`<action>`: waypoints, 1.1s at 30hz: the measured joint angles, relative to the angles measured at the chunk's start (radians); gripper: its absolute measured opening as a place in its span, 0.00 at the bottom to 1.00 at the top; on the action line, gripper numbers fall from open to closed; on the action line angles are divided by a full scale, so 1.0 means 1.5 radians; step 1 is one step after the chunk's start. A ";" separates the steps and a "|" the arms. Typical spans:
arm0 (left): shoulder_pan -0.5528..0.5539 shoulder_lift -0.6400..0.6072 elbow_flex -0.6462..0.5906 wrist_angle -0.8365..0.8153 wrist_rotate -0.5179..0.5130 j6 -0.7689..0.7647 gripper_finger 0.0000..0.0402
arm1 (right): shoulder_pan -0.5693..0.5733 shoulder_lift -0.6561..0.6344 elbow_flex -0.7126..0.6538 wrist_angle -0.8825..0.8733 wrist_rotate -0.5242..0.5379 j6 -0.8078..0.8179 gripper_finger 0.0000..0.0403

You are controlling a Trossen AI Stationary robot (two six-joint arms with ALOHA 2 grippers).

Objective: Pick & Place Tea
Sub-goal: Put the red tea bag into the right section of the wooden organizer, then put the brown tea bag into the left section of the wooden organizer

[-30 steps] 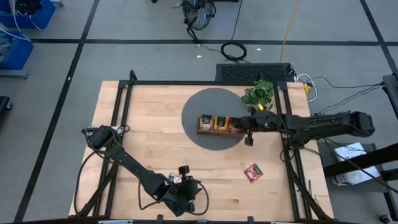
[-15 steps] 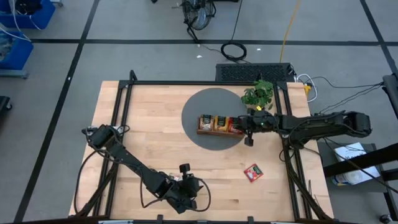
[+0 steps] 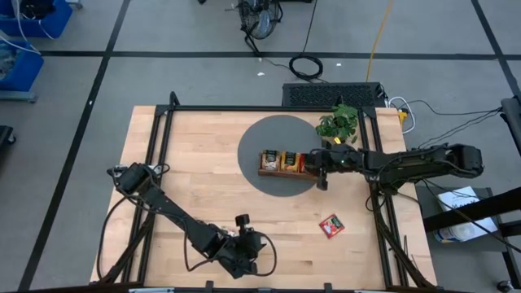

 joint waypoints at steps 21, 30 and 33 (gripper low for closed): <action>-0.094 0.000 0.000 -0.342 0.133 -0.567 0.32 | 0.368 -0.017 0.000 0.167 0.008 0.105 0.51; -0.095 0.000 -0.001 -0.403 0.162 -0.738 0.32 | 0.490 0.106 0.001 0.276 0.145 0.088 0.36; -0.086 0.000 -0.001 -0.410 0.187 -0.737 0.32 | 0.495 0.150 0.001 0.316 0.143 0.084 0.32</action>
